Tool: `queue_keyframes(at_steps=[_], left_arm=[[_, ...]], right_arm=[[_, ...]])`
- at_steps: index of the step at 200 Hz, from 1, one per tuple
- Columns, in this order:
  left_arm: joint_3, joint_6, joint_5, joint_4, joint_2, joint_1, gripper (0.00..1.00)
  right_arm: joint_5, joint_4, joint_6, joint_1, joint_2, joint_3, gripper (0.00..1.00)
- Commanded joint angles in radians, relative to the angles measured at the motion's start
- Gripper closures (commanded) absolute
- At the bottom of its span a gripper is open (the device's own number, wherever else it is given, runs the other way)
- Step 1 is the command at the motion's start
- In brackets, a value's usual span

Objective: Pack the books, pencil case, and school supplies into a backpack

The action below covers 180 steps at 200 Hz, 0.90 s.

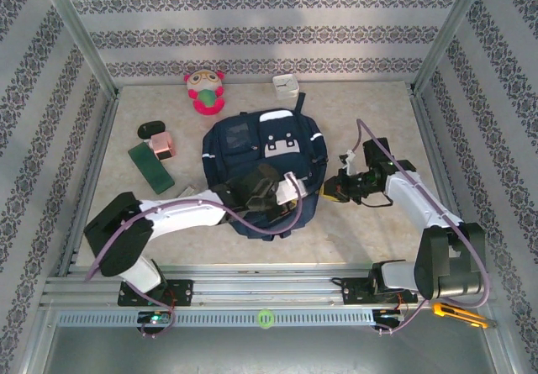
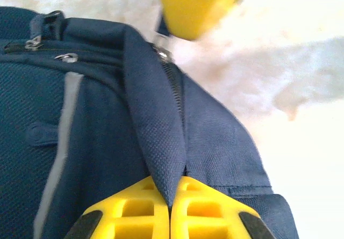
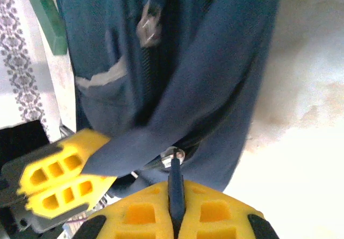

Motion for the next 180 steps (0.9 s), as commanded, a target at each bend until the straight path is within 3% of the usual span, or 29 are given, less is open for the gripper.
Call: queue_keyframes(at_steps=[1,90,180], left_arm=[[-0.057,0.152,0.240,-0.069,-0.095,0.006,1.00],[-0.106,0.244,0.355,-0.170,-0.230,0.028,1.00],[-0.118,0.223,0.333,-0.154,-0.247,0.035,1.00]], right_arm=[[0.058,0.178,0.076,-0.054,-0.017,-0.013,1.00],[0.179,0.503,0.212,-0.122,0.149,-0.003,1.00],[0.180,0.510,0.180,-0.175,0.181,-0.021,1.00]])
